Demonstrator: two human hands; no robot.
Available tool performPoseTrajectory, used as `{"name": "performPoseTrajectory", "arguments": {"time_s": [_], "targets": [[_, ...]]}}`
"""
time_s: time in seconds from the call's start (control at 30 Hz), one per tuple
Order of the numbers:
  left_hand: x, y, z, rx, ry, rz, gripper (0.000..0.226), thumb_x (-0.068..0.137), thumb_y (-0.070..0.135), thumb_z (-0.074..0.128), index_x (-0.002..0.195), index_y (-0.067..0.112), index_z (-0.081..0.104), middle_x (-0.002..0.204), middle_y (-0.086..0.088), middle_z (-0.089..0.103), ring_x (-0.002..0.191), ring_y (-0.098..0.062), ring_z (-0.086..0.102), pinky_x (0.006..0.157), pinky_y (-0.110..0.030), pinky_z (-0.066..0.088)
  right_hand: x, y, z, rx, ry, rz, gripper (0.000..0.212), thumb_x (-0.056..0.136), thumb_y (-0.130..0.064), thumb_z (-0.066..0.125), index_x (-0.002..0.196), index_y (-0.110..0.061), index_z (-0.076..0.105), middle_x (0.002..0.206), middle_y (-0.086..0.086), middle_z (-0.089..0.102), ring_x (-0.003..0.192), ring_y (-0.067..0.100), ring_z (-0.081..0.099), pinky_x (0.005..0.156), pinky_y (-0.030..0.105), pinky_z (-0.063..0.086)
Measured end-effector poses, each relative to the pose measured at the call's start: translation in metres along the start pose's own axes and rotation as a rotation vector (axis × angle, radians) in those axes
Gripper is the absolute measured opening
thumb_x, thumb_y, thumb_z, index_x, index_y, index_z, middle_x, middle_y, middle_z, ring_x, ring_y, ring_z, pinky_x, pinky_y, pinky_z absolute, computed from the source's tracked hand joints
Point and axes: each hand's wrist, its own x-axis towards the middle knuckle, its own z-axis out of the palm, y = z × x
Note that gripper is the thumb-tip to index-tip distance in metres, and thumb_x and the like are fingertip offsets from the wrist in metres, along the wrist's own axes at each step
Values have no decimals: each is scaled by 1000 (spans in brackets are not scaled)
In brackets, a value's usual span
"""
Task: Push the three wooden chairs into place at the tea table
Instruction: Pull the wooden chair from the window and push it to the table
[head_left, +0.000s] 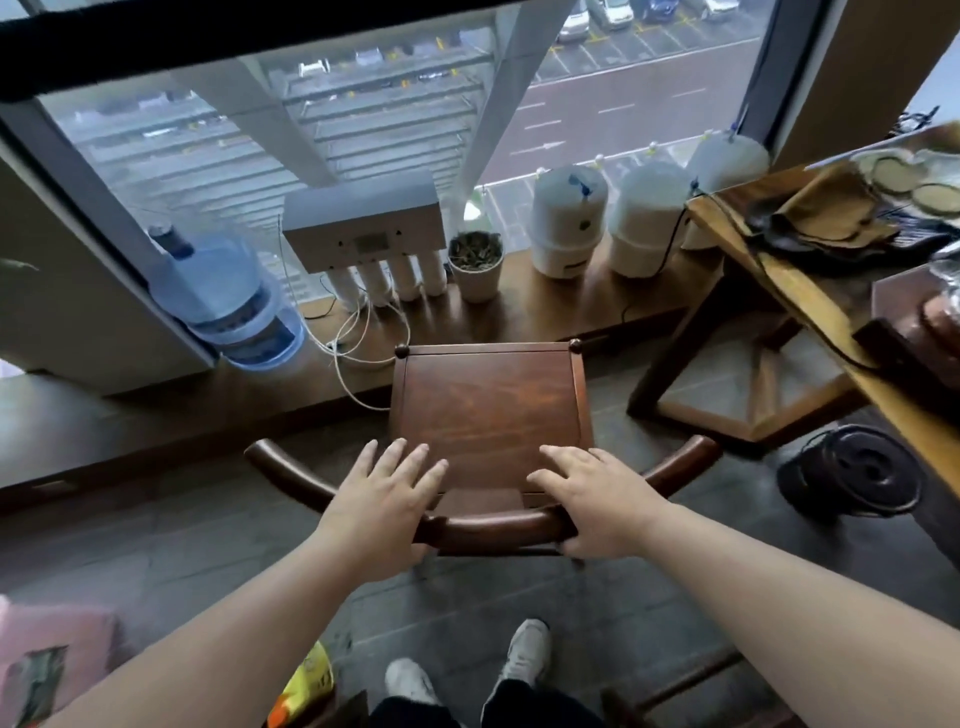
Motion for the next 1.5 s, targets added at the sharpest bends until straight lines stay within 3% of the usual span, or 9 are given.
{"name": "performPoseTrajectory", "arguments": {"time_s": [0.17, 0.27, 0.37, 0.43, 0.5, 0.57, 0.83, 1.33, 1.5], "targets": [[14, -9, 11, -2, -41, 73, 99, 72, 66, 53, 149, 23, 8, 158, -11, 16, 143, -32, 8, 113, -57, 0, 13, 2, 1, 4, -69, -12, 75, 72, -48, 69, 138, -24, 42, 160, 14, 24, 142, 27, 28, 110, 44, 32], [17, -12, 18, 15, -112, 109, 94, 77, 56, 57, 149, 22, 7, 158, -12, 16, 143, -33, 9, 114, -57, 1, 14, 2, -1, 13, -100, 6, 73, 72, -47, 67, 138, -26, 43, 157, 10, 30, 137, 27, 35, 104, 43, 39], [19, -12, 24, -32, -170, 87, 79, 78, 41, 57, 146, 24, 21, 147, -7, 39, 133, -32, 32, 111, -52, 21, 15, 1, -4, 11, -155, 33, 61, 71, -48, 64, 127, -28, 49, 130, 2, 56, 115, 25, 54, 85, 38, 49], [19, -12, 24, -106, -172, 70, 58, 75, 35, 56, 131, 29, 41, 113, 2, 61, 103, -27, 57, 86, -42, 44, 15, -2, -8, 16, -219, 66, 45, 71, -45, 61, 112, -30, 53, 100, -3, 65, 91, 25, 63, 69, 34, 50], [21, -14, 23, -122, -141, 103, 32, 73, 31, 54, 105, 30, 50, 79, 9, 58, 76, -23, 61, 58, -34, 42, 19, -4, -15, 11, -305, 86, 28, 71, -41, 61, 97, -30, 58, 79, -7, 62, 74, 24, 61, 64, 33, 52], [23, -16, 20, -112, -149, 144, 22, 70, 30, 54, 91, 31, 49, 68, 8, 53, 68, -23, 61, 52, -32, 35, 23, -7, -22, 15, -369, 102, 21, 72, -36, 61, 89, -26, 64, 75, -6, 61, 70, 23, 60, 67, 34, 56], [19, -16, 25, -94, -97, 201, 13, 69, 34, 50, 74, 29, 40, 65, 7, 57, 63, -23, 61, 51, -32, 31, 10, -16, -13, 24, -342, 126, 21, 74, -31, 60, 92, -23, 67, 80, -3, 65, 72, 24, 62, 69, 37, 57], [53, 14, 8, 76, -132, 514, 15, 72, 35, 47, 85, 26, 47, 77, 5, 61, 66, -23, 60, 51, -32, 33, -60, -28, 33, 249, -284, 342, 27, 76, -39, 63, 100, -26, 64, 77, -7, 57, 74, 23, 60, 71, 39, 55], [75, 28, -2, 169, -137, 629, 23, 73, 39, 45, 92, 28, 52, 80, 7, 61, 67, -20, 62, 52, -32, 37, -85, -33, 44, 333, -263, 447, 20, 76, -34, 59, 94, -25, 64, 81, -4, 61, 75, 25, 61, 72, 40, 55]]}}
